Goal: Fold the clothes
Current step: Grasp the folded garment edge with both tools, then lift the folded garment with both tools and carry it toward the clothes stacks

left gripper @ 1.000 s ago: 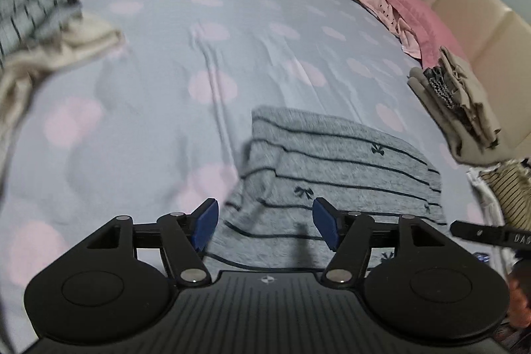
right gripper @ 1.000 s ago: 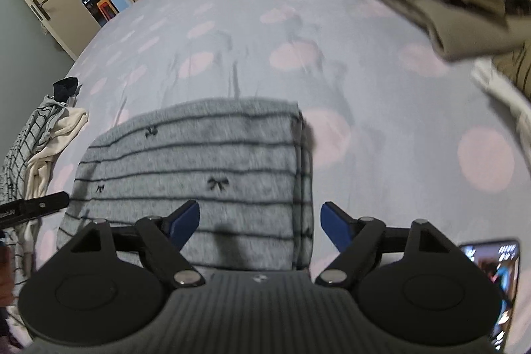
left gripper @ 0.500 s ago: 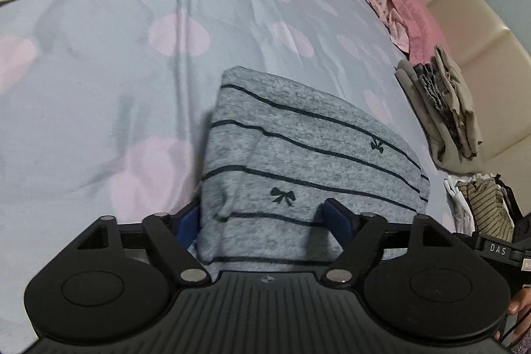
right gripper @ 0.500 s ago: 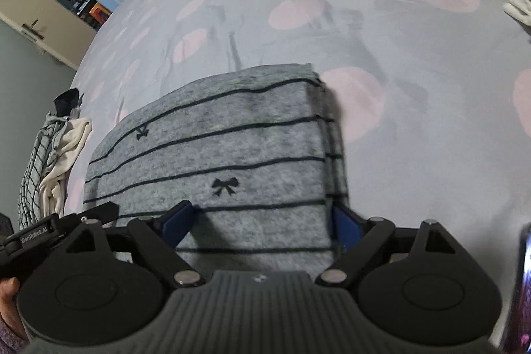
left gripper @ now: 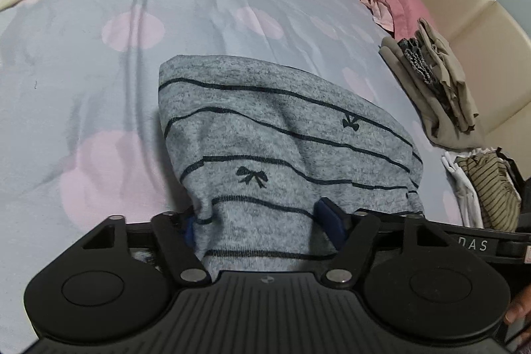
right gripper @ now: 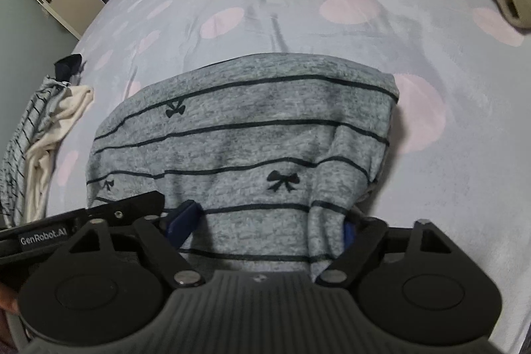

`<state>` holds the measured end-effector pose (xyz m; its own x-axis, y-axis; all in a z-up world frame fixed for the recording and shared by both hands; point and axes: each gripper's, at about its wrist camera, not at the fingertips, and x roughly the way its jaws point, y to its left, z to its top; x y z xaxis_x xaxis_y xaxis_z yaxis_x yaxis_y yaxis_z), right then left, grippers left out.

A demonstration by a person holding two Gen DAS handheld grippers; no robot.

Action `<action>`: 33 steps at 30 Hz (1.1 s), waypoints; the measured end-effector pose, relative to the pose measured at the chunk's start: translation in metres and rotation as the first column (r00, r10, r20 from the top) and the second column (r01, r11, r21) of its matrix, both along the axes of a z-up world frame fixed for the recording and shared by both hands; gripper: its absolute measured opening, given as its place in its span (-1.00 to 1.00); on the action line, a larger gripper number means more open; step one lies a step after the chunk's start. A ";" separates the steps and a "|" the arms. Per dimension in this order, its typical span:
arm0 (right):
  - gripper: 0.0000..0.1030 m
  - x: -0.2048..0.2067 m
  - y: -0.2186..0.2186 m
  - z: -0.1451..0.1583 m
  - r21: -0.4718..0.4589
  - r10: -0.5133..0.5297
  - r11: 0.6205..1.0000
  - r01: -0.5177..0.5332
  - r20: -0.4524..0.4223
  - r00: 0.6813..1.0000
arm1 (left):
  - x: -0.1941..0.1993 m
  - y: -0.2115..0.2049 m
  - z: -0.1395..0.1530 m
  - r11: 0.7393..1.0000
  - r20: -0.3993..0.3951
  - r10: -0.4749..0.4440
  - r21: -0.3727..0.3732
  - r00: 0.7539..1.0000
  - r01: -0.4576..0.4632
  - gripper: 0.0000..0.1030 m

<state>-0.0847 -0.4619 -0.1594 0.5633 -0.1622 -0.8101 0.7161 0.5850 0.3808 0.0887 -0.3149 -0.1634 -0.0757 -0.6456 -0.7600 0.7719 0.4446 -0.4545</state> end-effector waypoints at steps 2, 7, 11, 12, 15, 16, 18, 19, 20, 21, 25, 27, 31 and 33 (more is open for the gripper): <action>0.27 -0.001 0.003 0.002 -0.016 -0.006 1.000 0.006 0.003 1.000 | -0.003 0.002 0.003 1.000 0.007 0.006 -0.008 1.000 -0.006 -0.05; -0.04 -0.004 0.009 0.006 -0.030 -0.023 0.999 0.024 0.028 0.999 | -0.011 0.006 0.009 0.999 0.023 0.020 -0.027 1.000 -0.019 -0.22; -0.18 -0.010 0.014 0.009 -0.039 -0.042 0.998 0.044 0.054 0.998 | -0.017 0.010 0.014 0.999 0.036 0.032 -0.043 0.999 -0.030 -0.29; -0.20 -0.010 0.016 0.011 -0.046 -0.043 0.998 0.046 0.058 0.997 | -0.019 0.012 0.017 0.998 0.041 0.032 -0.049 0.999 -0.030 -0.30; -0.23 -0.014 0.023 0.018 -0.075 -0.037 0.996 0.043 0.069 0.997 | -0.024 0.017 0.027 0.997 0.057 0.029 -0.070 0.998 -0.025 -0.30; -0.23 -0.016 0.024 0.021 -0.076 -0.039 0.996 0.045 0.078 0.996 | -0.026 0.019 0.031 0.997 0.063 0.028 -0.077 0.998 -0.023 -0.31; -0.25 -0.021 0.026 0.027 -0.078 -0.038 0.996 0.046 0.098 0.994 | -0.029 0.022 0.038 0.996 0.072 0.028 -0.091 0.997 -0.021 -0.31; -0.25 -0.023 0.027 0.030 -0.083 -0.037 0.996 0.046 0.109 0.993 | -0.030 0.024 0.041 0.995 0.075 0.029 -0.099 0.997 -0.021 -0.31; -0.25 -0.026 0.028 0.034 -0.092 -0.033 0.995 0.044 0.119 0.992 | -0.031 0.026 0.044 0.994 0.078 0.030 -0.107 0.997 -0.021 -0.31; -0.25 -0.028 0.030 0.038 -0.101 -0.029 0.994 0.042 0.128 0.991 | -0.032 0.028 0.048 0.993 0.081 0.031 -0.114 0.996 -0.021 -0.31; -0.26 -0.039 0.037 0.052 -0.122 -0.019 0.992 0.040 0.171 0.985 | -0.041 0.037 0.063 0.988 0.104 0.031 -0.151 0.994 -0.015 -0.31; -0.26 -0.046 0.041 0.059 -0.130 -0.011 0.991 0.036 0.190 0.982 | -0.046 0.043 0.070 0.985 0.110 0.032 -0.170 0.993 -0.013 -0.31; -0.26 -0.059 0.048 0.072 -0.153 0.013 0.988 0.022 0.220 0.975 | -0.056 0.052 0.082 0.979 0.113 0.033 -0.202 0.993 -0.009 -0.31; -0.25 -0.067 0.049 0.079 -0.156 0.026 0.988 0.011 0.231 0.973 | -0.060 0.056 0.088 0.977 0.109 0.032 -0.213 0.994 -0.008 -0.31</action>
